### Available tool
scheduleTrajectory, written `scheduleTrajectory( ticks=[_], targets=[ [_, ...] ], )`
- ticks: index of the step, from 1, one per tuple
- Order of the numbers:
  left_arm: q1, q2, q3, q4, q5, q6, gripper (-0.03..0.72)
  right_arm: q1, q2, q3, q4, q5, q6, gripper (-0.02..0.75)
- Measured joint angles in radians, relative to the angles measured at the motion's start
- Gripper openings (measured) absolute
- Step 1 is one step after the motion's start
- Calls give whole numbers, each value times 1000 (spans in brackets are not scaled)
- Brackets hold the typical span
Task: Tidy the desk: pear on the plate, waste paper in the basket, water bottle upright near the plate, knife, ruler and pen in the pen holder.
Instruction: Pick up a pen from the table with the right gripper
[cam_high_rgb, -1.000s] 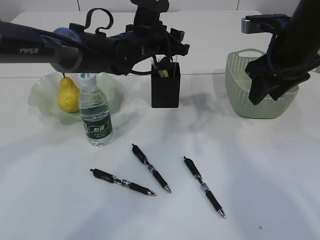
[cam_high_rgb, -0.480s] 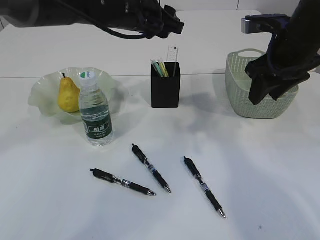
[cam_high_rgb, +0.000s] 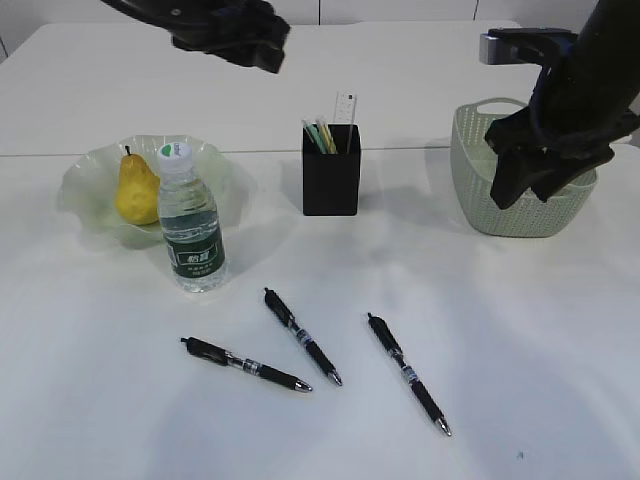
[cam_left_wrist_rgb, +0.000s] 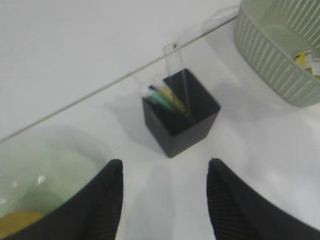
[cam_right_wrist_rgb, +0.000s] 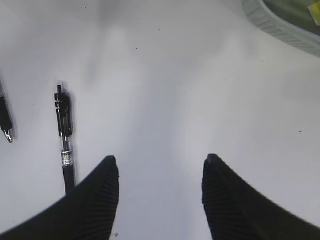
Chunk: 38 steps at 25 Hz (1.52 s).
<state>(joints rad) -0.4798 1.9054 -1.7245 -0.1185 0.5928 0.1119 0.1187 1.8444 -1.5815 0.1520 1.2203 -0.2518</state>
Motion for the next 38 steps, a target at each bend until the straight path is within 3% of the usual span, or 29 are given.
scheduleTrajectory(
  ticks=[12, 24, 30, 38],
  targets=[
    [236, -159, 0, 4, 350, -41, 381, 0, 0, 0, 10, 0, 0, 397],
    [444, -230, 13, 16, 480, -49, 381, 47, -49, 2, 42, 2, 30, 398],
    [469, -258, 174, 3, 485, -49, 381, 138, -58, 2, 21, 2, 60, 398],
    [469, -467, 526, -49, 380, -51, 381, 241, -58, 2, -28, -4, 122, 398]
  ],
)
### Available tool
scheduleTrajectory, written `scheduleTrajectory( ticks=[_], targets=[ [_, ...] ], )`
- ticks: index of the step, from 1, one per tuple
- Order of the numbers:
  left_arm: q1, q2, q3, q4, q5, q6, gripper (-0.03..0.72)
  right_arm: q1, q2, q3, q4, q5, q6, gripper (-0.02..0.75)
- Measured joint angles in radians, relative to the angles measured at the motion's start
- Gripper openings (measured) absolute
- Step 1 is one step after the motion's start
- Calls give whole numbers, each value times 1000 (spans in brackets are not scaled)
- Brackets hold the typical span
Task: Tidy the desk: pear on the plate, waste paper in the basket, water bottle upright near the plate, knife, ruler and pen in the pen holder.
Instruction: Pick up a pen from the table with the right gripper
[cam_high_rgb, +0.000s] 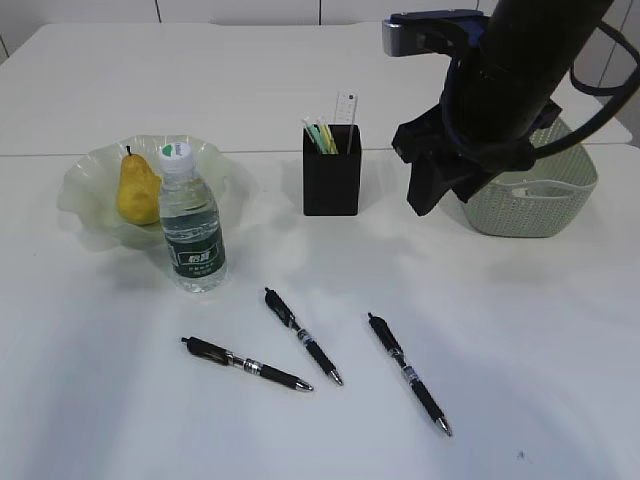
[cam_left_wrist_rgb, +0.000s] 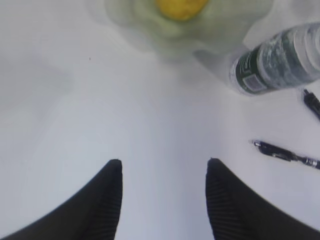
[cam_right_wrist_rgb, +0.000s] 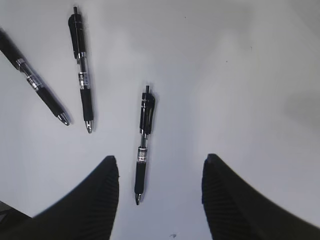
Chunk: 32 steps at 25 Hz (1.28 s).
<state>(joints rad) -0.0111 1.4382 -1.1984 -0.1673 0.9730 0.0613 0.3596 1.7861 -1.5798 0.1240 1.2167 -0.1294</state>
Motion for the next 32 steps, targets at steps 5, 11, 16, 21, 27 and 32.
scheduleTrajectory(
  ticks=[5, 11, 16, 21, 27, 32],
  targets=[
    [0, -145, 149, -4, -16, 0, 381, 10, 10, 0, 0, -15, 29, 398],
    [0, -245, 248, -12, -34, -2, 381, 53, 64, 0, -8, -51, 69, 398],
    [0, -254, 252, -18, -39, -2, 381, 70, 126, 0, -8, -66, 118, 399],
    [0, -254, 252, -22, -41, -2, 381, 70, 187, 0, -8, -79, 167, 399],
    [0, -255, 252, -22, -49, -2, 381, 73, 259, 0, -9, -91, 182, 399],
    [0, -255, 252, -22, -68, -2, 381, 75, 299, 0, -9, -101, 184, 399]
  ],
)
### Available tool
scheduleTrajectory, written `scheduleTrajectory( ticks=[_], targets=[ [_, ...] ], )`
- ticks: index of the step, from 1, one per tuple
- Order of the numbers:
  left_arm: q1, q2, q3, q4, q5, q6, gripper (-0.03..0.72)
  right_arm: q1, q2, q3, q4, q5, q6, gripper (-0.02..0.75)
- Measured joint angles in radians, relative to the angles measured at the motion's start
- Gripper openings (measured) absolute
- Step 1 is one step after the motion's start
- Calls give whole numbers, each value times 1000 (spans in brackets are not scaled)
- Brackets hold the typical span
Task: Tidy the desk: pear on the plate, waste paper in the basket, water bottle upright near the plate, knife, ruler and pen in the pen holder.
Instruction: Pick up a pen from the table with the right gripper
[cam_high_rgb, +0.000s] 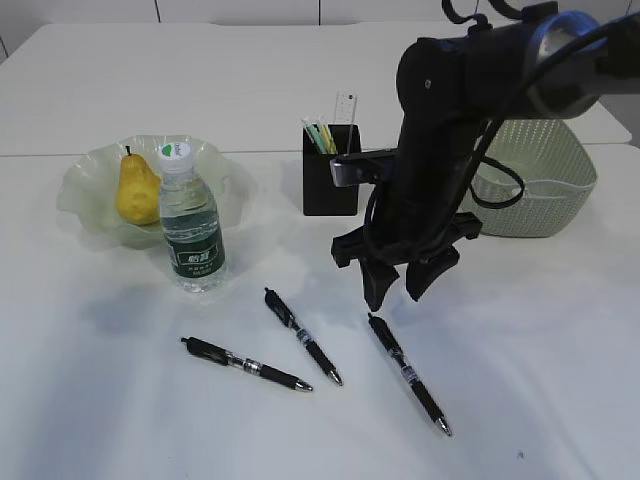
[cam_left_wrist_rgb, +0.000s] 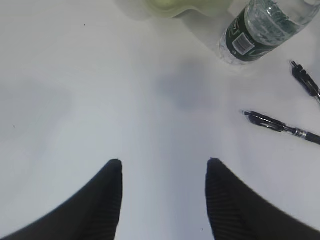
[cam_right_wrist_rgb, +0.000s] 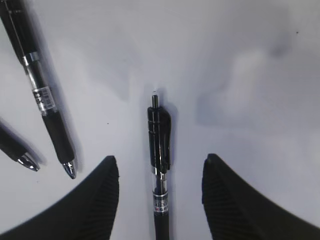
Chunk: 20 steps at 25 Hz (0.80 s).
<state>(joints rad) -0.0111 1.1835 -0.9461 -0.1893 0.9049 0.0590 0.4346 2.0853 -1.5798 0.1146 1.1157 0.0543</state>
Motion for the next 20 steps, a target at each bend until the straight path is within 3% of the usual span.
scheduleTrajectory(
  ticks=[20],
  targets=[
    [0, 27, 0, 0, -48, -1, 381, 32, 45, 72, -7, -130, 2, 399]
  ],
)
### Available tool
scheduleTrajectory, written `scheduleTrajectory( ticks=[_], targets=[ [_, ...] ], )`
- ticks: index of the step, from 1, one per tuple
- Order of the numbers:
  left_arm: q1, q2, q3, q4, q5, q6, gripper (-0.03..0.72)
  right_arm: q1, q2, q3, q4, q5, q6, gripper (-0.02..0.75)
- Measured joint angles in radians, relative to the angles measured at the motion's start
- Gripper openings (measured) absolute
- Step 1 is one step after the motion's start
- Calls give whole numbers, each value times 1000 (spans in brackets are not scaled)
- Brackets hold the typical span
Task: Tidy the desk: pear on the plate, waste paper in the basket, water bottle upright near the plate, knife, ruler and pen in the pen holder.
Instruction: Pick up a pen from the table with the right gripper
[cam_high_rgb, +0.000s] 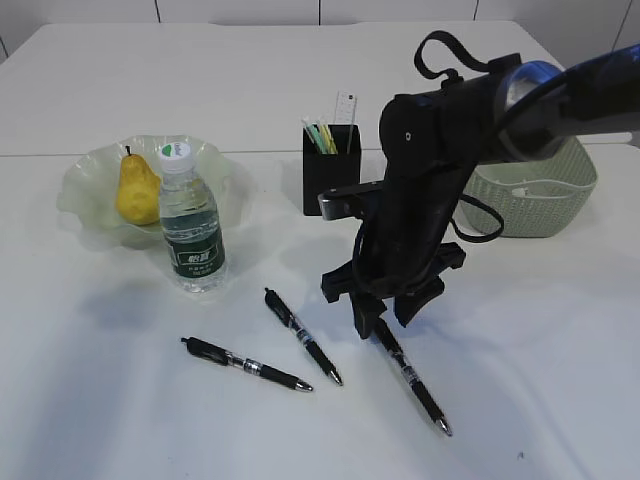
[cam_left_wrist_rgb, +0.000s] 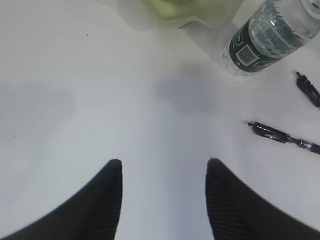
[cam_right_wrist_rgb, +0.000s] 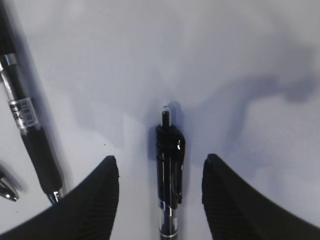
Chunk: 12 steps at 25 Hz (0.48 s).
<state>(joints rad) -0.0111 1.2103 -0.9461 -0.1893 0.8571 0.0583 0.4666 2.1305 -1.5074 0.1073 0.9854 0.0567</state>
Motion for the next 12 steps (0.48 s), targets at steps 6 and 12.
scheduleTrajectory(
  ticks=[6, 12],
  targets=[
    [0, 0, 0, 0, -1, 0, 381, 1, 10, 0, -16, -2, 0, 399],
    [0, 0, 0, 0, -4, 0, 381, 1, 29, 0, -28, -2, 0, 399]
  ],
)
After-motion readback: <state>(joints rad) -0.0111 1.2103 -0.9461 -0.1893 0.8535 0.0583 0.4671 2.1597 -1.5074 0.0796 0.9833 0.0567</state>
